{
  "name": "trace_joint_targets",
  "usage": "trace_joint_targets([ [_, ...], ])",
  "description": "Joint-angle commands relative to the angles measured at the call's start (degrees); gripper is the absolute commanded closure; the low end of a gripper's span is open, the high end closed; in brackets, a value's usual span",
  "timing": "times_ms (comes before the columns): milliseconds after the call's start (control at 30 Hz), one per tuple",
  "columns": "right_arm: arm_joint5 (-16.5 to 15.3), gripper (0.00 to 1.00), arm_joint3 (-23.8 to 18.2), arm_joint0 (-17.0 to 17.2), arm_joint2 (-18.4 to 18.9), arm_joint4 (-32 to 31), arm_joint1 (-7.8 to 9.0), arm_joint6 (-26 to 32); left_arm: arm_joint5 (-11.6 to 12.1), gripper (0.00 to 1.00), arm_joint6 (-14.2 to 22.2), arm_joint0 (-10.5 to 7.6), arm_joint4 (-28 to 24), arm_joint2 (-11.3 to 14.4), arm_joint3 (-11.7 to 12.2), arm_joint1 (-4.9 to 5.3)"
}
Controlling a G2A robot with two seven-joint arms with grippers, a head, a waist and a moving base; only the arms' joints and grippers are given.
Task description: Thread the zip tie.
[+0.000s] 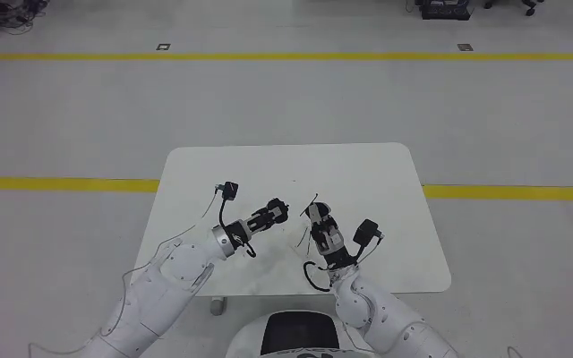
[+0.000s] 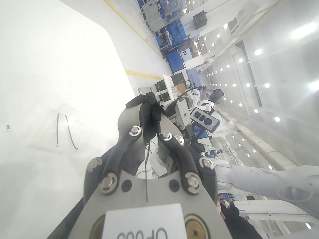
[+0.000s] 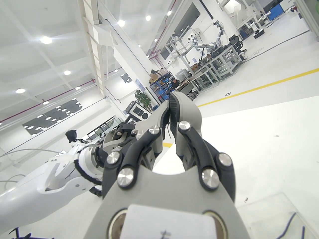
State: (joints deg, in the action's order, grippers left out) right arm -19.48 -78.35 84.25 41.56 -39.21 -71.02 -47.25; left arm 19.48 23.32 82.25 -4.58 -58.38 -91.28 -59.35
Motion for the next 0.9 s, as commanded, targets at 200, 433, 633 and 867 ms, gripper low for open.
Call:
trace_joint_targets([
  [200,0.0,1.0,-2.79,-0.62,-3.19,3.03,0.44,-3.95,0.0,1.0,0.0,0.0,0.0,0.0,0.0,0.0],
  [433,0.0,1.0,-0.6,-5.52,-10.55,8.75,2.16,-11.85,0.0,1.0,0.0,0.0,0.0,0.0,0.0,0.0],
  [633,0.0,1.0,-0.02,-10.97,-18.34,15.13,3.52,-15.74,0.0,1.0,0.0,0.0,0.0,0.0,0.0,0.0],
  [867,0.0,1.0,0.74,-12.44,-19.77,17.91,3.86,-16.3,0.0,1.0,0.0,0.0,0.0,0.0,0.0,0.0],
])
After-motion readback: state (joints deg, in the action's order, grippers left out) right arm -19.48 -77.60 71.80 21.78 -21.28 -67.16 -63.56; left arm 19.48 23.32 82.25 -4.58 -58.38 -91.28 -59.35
